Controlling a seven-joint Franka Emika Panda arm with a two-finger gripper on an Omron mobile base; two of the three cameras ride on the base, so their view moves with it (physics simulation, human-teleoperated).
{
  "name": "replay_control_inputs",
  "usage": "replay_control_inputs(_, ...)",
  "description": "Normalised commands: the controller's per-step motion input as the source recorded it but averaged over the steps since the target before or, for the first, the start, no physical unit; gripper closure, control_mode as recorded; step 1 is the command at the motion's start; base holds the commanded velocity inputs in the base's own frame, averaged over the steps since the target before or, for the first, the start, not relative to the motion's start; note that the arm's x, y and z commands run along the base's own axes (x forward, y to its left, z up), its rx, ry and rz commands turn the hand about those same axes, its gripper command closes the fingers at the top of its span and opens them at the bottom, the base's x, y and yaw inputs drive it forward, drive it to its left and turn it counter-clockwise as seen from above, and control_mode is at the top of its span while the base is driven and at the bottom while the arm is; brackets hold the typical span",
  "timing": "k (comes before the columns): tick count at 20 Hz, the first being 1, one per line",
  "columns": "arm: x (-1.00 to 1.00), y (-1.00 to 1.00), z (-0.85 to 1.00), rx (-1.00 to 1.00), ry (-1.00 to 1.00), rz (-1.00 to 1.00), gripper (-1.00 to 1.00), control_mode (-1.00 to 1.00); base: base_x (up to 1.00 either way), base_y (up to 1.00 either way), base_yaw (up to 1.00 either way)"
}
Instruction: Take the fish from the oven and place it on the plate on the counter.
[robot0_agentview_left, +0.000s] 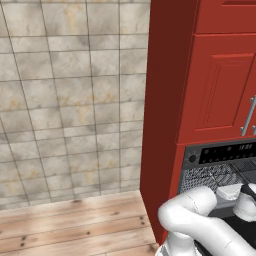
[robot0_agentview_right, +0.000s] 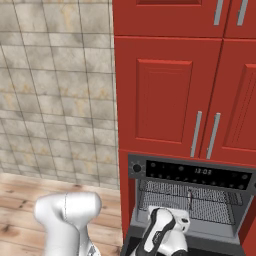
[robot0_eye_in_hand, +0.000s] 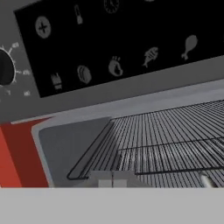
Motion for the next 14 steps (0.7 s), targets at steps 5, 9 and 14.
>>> replay_control_inputs(5, 0.48, -0.35, -0.43, -0.07, -0.01, -0.03, 1.0, -1.0, 0.0, 0.0, 0.0)
replay_control_inputs(9, 0.43, -0.46, -0.52, -0.09, 0.0, -0.05, 1.0, -1.0, 0.0, 0.0, 0.0)
replay_control_inputs(14, 0.46, -0.39, -0.82, -0.12, 0.0, -0.03, 1.0, -1.0, 0.0, 0.0, 0.0)
